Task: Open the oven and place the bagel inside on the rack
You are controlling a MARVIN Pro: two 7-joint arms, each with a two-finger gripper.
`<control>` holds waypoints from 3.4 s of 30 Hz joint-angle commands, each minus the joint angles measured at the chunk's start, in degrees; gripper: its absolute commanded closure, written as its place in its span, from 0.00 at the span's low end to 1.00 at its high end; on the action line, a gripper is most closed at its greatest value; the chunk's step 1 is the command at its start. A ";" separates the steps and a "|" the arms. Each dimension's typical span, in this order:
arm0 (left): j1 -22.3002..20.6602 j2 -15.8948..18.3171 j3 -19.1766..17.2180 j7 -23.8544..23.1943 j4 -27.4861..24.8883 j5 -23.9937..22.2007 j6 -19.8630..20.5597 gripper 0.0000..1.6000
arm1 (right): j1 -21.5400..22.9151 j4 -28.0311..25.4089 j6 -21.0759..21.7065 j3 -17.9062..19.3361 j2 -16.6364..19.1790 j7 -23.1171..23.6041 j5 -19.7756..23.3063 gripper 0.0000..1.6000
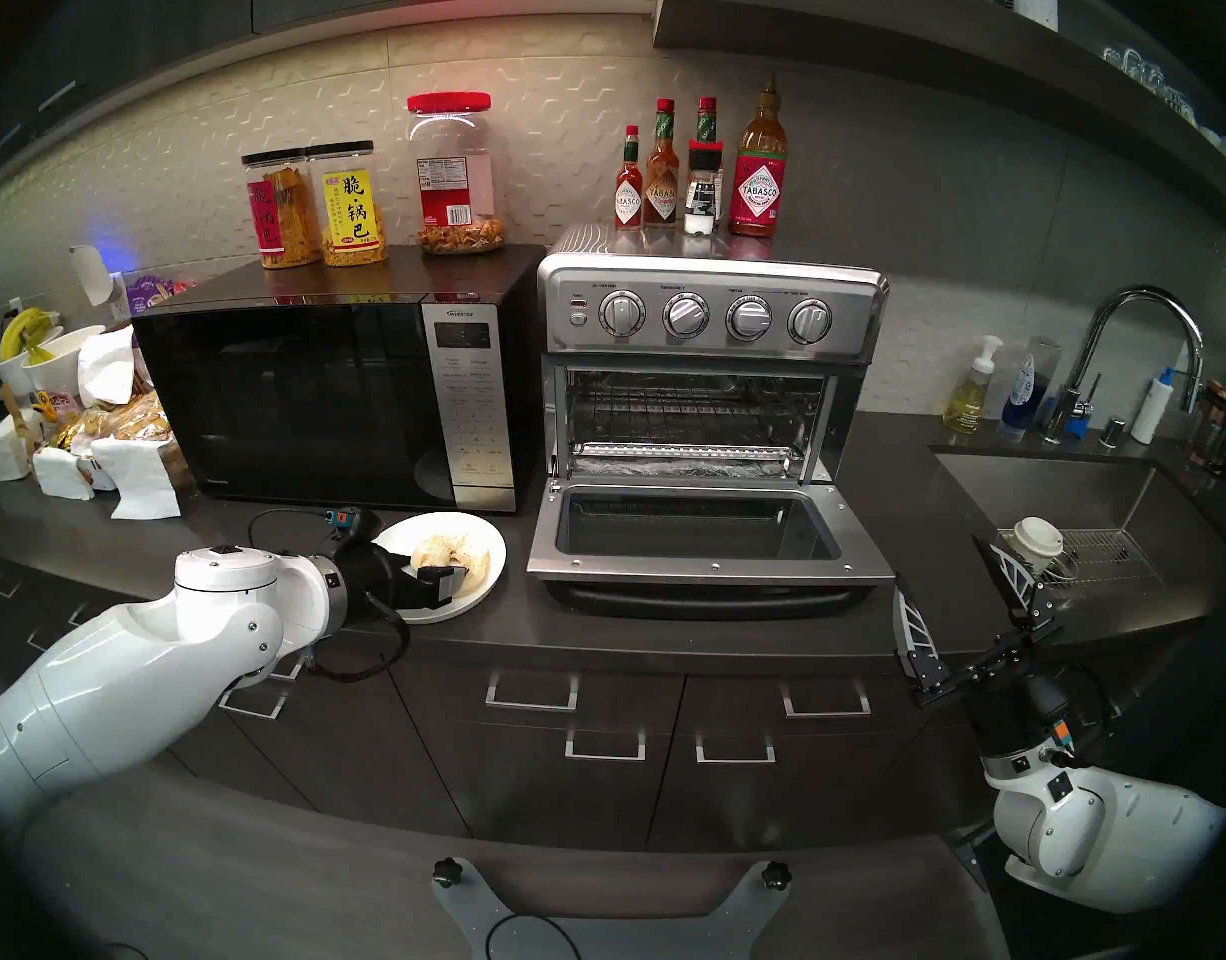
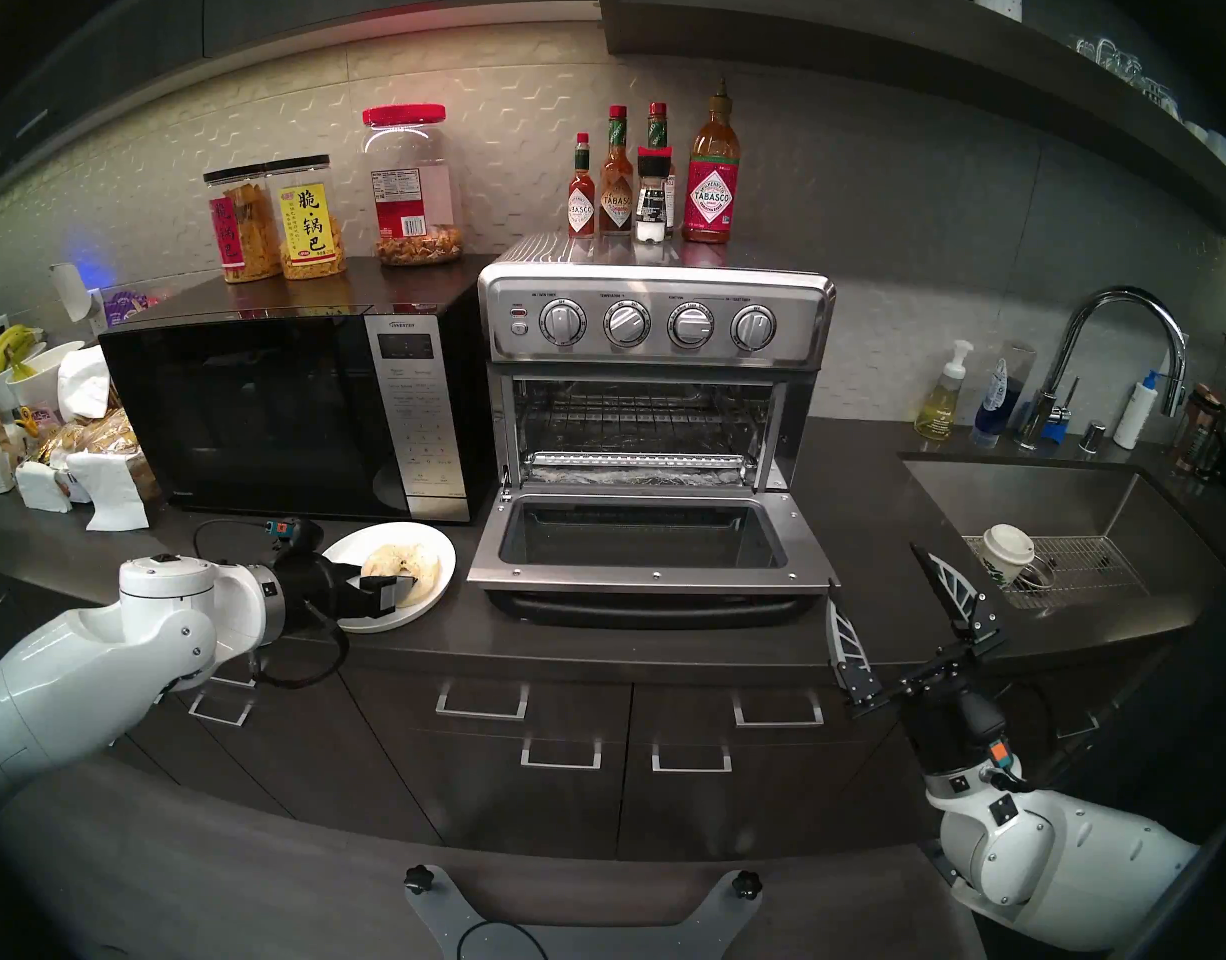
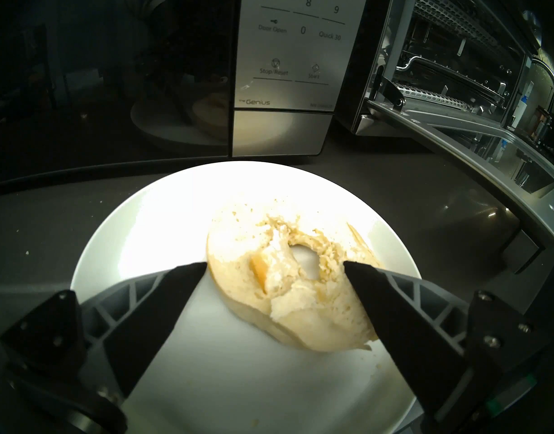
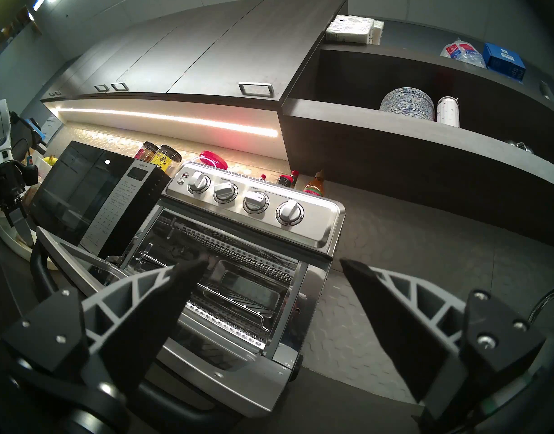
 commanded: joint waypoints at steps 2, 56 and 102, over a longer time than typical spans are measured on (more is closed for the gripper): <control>-6.18 -5.45 -1.28 0.53 2.48 2.06 1.24 0.00 | 0.25 -0.38 -0.15 0.30 -0.01 -0.23 -0.18 0.00; -6.19 -5.45 -1.27 0.53 2.49 2.06 1.25 0.00 | 0.25 -0.38 -0.15 0.30 -0.01 -0.23 -0.18 0.00; -5.93 -5.44 -1.44 0.53 2.42 2.08 1.18 0.00 | 0.25 -0.38 -0.15 0.30 -0.01 -0.23 -0.18 0.00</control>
